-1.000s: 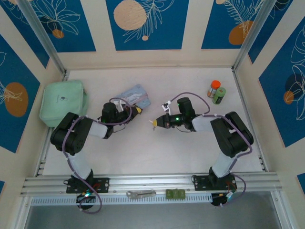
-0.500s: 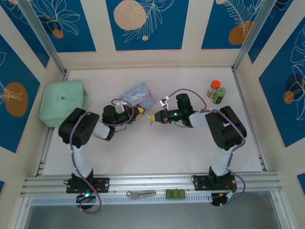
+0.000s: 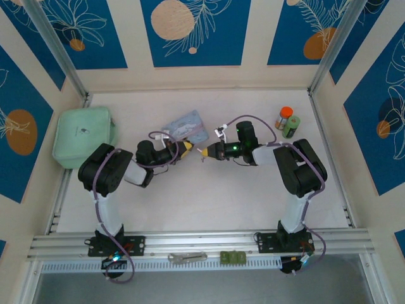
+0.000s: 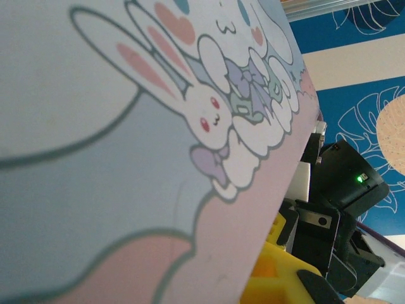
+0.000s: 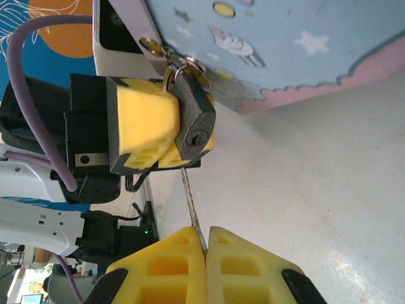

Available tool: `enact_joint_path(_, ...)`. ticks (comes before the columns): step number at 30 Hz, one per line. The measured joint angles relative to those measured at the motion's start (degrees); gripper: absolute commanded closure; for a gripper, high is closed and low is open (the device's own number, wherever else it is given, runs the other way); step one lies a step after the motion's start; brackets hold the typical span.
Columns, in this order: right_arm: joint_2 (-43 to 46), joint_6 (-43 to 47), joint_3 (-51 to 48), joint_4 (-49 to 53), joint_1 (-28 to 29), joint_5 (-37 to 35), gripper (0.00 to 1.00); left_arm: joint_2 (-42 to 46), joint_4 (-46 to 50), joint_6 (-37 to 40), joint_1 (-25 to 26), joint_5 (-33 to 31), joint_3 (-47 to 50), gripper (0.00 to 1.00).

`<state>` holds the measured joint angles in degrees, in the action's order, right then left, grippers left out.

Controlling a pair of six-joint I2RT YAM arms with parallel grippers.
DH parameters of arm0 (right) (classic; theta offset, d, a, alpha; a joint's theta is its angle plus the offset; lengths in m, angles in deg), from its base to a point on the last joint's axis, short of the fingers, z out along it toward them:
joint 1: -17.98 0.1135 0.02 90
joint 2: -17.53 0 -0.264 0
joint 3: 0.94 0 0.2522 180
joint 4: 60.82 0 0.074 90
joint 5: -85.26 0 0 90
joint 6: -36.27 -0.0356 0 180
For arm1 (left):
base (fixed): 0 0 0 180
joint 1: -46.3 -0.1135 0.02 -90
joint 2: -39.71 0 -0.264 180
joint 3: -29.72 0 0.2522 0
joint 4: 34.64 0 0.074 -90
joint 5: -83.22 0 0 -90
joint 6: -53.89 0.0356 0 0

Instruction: Unlock the padlock with the key

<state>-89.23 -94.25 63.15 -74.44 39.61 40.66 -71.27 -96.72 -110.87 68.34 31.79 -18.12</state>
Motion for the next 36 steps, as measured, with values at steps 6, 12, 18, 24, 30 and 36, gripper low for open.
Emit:
enact_joint_path(6, -0.3, 0.0, 1.5, 0.4, 1.1, -0.9, 1.0, 0.0, 0.0, 0.0, 1.0, 0.0, 0.0, 1.0)
enact_joint_path(12, -0.3, 0.7, 1.7, 1.7, 1.3, -2.4, 1.0, 0.0, 0.2, 0.0, 1.4, 0.0, 0.0, 1.0)
enact_joint_path(18, -0.3, 2.6, 1.8, 3.0, 1.7, -3.4, 1.0, 0.0, 1.0, 0.0, 1.6, 0.0, 0.0, 1.0)
enact_joint_path(24, 0.0, 3.0, 0.9, 2.4, 1.6, -4.0, 1.0, 0.0, 1.5, 0.0, 1.7, -0.1, 0.0, 1.0)
enact_joint_path(30, 1.8, 3.0, -1.7, 2.8, 1.4, -4.6, 1.0, 0.0, 1.5, 0.0, 1.8, -0.3, 0.0, 1.0)
enact_joint_path(36, 2.1, 3.0, -2.8, 3.0, 1.4, -5.0, 1.0, 0.0, 1.5, 0.0, 1.8, -0.3, 0.0, 1.0)
